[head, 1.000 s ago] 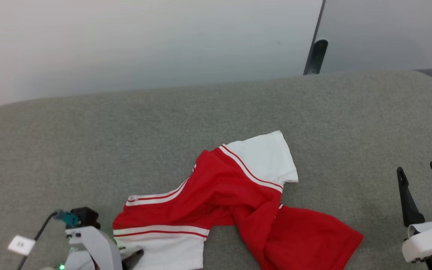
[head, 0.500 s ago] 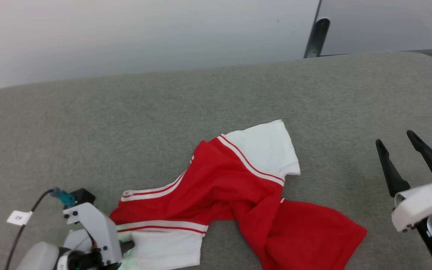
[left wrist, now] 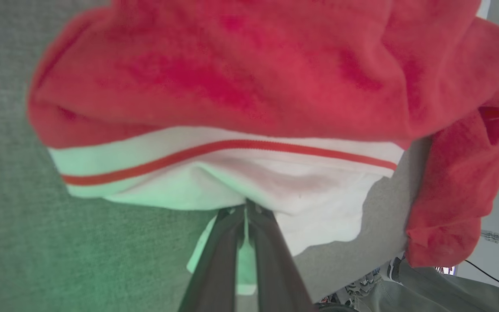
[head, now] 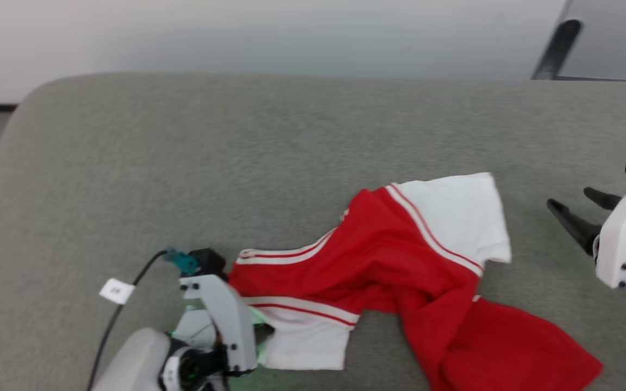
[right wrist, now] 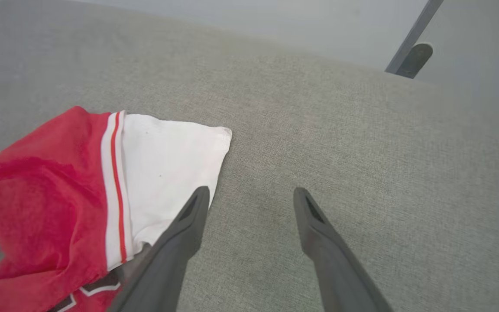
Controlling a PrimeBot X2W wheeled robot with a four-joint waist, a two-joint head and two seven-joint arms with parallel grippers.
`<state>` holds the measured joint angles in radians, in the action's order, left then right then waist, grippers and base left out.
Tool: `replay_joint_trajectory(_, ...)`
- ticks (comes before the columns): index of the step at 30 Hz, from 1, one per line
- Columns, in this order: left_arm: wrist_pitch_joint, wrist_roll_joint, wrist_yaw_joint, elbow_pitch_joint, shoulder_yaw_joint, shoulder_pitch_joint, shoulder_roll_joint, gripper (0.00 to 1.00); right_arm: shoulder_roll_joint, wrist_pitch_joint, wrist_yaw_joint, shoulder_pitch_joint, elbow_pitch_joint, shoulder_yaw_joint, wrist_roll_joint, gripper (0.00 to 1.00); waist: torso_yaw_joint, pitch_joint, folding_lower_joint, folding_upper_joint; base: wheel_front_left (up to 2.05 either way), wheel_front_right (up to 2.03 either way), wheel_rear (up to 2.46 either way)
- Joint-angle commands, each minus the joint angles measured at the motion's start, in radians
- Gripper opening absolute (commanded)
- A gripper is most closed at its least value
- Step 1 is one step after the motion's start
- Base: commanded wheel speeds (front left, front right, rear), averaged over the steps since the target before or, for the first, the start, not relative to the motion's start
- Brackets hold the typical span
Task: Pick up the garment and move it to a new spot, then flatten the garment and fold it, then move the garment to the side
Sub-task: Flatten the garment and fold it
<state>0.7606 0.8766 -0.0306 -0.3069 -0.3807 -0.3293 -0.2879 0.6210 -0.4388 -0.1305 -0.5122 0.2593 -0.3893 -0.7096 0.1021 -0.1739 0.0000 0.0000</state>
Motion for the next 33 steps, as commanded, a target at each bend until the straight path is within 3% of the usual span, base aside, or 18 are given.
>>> replay_joint_trajectory(1,-0.007,-0.008,0.013,-0.015,-0.017,-0.016,0.021,0.00,0.013,-0.031,0.000,-0.042,0.021,-0.026,-0.032,1.00,0.094,-0.047,0.0000,0.0000,0.00,0.00,0.00)
replay_joint_trajectory(9,-0.046,-0.024,0.061,-0.082,-0.051,-0.082,0.071,0.00,0.026,-0.182,0.000,-0.194,0.146,-0.118,-0.101,1.00,0.173,-0.102,0.0000,0.0000,0.00,0.00,0.00)
replay_joint_trajectory(18,-0.088,-0.018,0.102,-0.184,-0.070,-0.129,0.112,0.00,-0.006,-0.326,0.000,-0.300,0.331,-0.191,-0.075,1.00,0.212,-0.134,0.0000,0.0000,0.00,0.00,0.00)
replay_joint_trajectory(19,-0.092,-0.017,0.104,-0.193,-0.072,-0.133,0.113,0.00,-0.014,-0.346,0.000,-0.303,0.348,-0.198,-0.082,0.89,0.213,-0.135,0.0000,0.0000,0.00,0.00,0.00)
replay_joint_trajectory(20,-0.094,-0.016,0.107,-0.205,-0.073,-0.139,0.114,0.00,-0.020,-0.366,0.000,-0.303,0.362,-0.207,-0.084,0.35,0.214,-0.135,0.0000,0.0000,0.00,0.00,0.00)
replay_joint_trajectory(21,-0.098,-0.014,0.110,-0.215,-0.073,-0.143,0.115,0.00,-0.021,-0.389,0.000,-0.305,0.374,-0.220,-0.085,0.00,0.214,-0.135,0.0000,0.0000,0.00,0.00,0.00)
replay_joint_trajectory(26,-0.107,-0.006,0.119,-0.257,-0.070,-0.160,0.104,0.00,-0.016,-0.410,0.000,-0.331,0.389,-0.230,-0.117,0.00,0.207,-0.123,0.0000,0.0000,0.00,0.00,0.00)
replay_joint_trajectory(33,-0.081,-0.012,0.114,-0.241,-0.048,-0.218,0.050,0.00,-0.010,-0.302,0.000,-0.403,0.360,-0.212,-0.139,0.00,0.171,-0.082,0.0000,0.0000,0.00,0.00,0.00)
